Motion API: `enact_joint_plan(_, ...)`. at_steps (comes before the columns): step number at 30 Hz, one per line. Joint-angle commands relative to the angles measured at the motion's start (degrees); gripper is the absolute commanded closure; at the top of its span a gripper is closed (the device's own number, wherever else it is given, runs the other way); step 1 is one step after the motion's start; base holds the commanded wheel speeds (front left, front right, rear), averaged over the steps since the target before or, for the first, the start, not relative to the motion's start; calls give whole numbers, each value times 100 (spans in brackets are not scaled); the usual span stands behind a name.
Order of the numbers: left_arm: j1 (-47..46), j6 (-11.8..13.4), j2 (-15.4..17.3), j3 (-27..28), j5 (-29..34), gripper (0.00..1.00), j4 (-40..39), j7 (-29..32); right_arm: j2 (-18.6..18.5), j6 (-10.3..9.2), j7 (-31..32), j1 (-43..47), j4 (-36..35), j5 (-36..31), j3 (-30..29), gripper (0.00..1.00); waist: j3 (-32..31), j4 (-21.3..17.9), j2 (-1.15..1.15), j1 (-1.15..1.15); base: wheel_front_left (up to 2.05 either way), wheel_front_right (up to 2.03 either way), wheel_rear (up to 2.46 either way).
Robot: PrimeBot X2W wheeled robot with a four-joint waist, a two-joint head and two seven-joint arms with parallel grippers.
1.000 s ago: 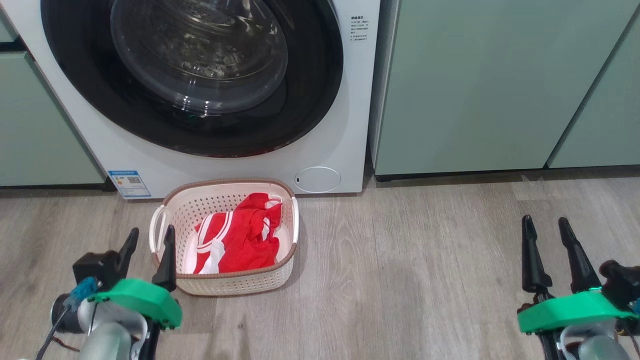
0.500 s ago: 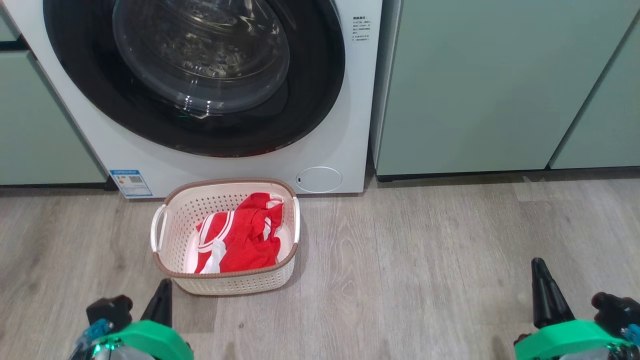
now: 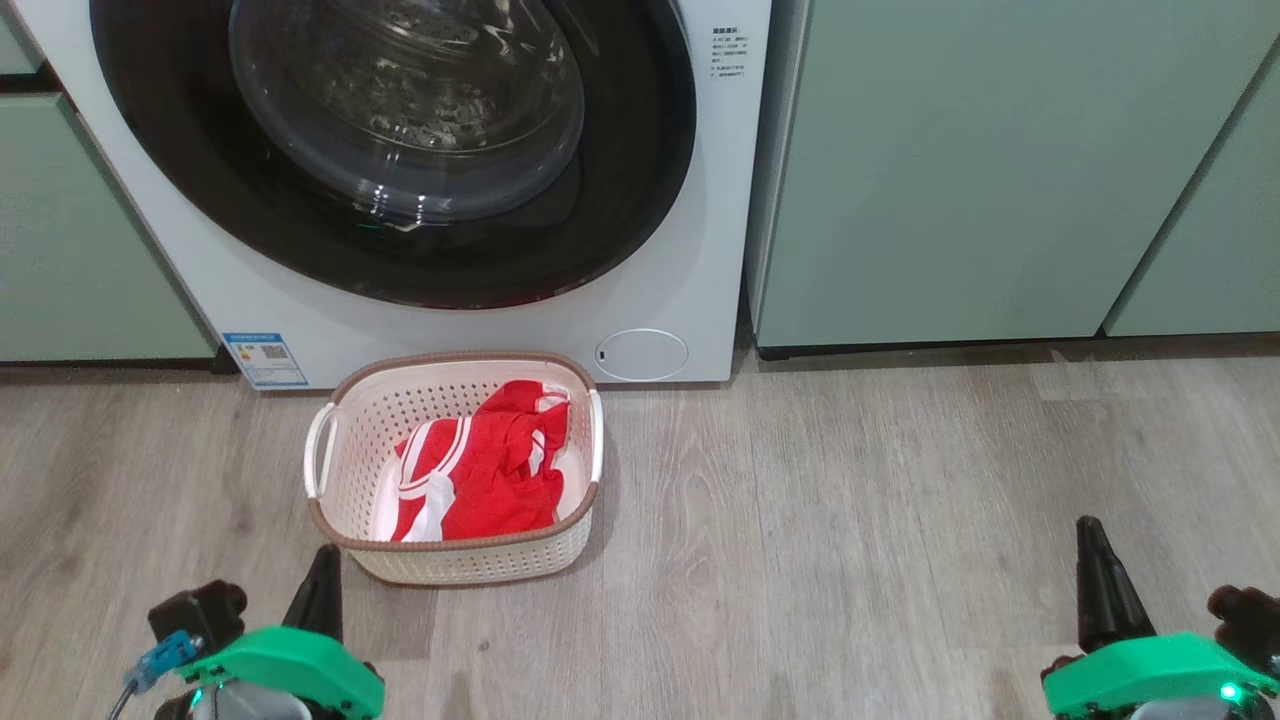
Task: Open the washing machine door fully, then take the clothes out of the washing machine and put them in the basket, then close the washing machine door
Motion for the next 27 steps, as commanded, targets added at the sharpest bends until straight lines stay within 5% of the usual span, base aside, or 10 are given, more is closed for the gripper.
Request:
enact_joint_plan(1,-269,1,36,90,-144,100,-231,21,-11,-1,30,-285,-206,142,-45,100,3,3,0,0,0,0,0)
enact_joint_plan(27,-236,3,-56,214,-1704,100,-687,457,54,-2,469,-396,-280,1616,-219,100,78,72,0,0,0,0,0)
